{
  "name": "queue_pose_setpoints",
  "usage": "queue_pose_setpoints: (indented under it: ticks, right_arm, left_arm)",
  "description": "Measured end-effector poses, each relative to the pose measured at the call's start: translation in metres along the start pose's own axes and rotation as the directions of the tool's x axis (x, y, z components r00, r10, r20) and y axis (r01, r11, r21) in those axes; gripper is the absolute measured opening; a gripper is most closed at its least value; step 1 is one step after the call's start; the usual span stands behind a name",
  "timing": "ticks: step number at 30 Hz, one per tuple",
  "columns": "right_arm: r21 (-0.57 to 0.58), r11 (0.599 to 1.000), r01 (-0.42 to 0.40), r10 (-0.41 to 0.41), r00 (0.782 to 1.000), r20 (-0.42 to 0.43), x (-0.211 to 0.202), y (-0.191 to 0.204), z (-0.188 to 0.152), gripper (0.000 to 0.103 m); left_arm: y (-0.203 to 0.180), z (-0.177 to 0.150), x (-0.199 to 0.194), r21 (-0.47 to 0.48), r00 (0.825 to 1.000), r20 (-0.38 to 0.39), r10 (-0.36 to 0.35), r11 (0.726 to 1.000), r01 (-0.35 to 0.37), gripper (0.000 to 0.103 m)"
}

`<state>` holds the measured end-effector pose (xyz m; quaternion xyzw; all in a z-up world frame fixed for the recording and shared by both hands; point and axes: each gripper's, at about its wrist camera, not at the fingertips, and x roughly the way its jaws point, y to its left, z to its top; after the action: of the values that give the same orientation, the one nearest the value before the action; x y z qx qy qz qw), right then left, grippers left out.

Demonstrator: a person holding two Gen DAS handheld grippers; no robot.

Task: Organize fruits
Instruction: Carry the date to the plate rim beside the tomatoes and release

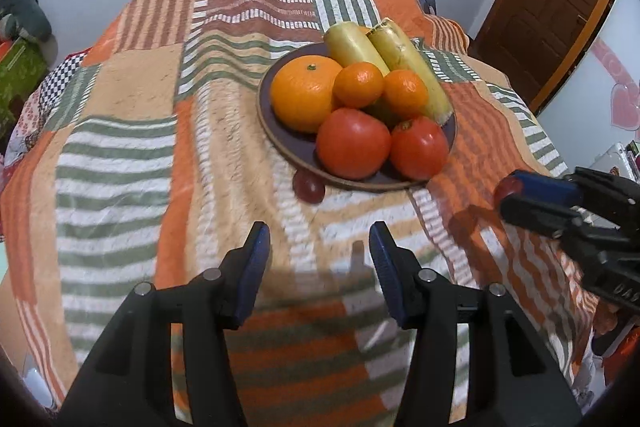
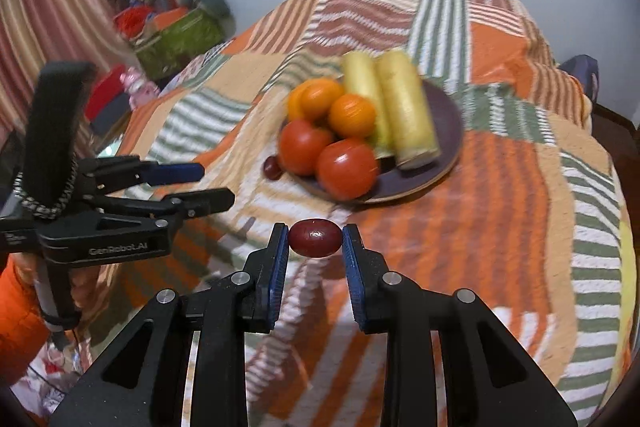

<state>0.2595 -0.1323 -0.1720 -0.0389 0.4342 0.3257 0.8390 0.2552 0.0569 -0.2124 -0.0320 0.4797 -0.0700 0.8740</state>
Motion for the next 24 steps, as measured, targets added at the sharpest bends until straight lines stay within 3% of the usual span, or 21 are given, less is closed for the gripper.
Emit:
queue_pose_setpoints:
  ticks: [7,15,19,24]
  right_arm:
    - [0.032,0.999,0.024,-0.024,1.0,0.011,0.001,-0.025,0.007,0.025]
    - [0.041,0.999,0.026,-0.026,1.0,0.001,0.008,-0.039,0.01,0.025]
    - [0.04,0.999,0.021,-0.021,1.0,0.001,0.01,-0.041,0.012,0.025]
    - [0.041,0.999,0.013,-0.013,1.0,0.007,0.01,-0.042,0.014,0.025]
  left_arm:
    - [0.006,0.016,0.028,0.012,0.999,-0.028,0.015,1.0,-0.015,0.033]
    - [0.005,0.022,0.041,0.036,0.999,-0.036,0.028,0.999,-0.027,0.032]
    - [0.005,0.023,0.049,0.042,0.999,-0.043,0.024,0.999,-0.022,0.023]
    - [0.004,0.022,0.049,0.038,0.999,-0.032,0.021,0.999,-0.019,0.021]
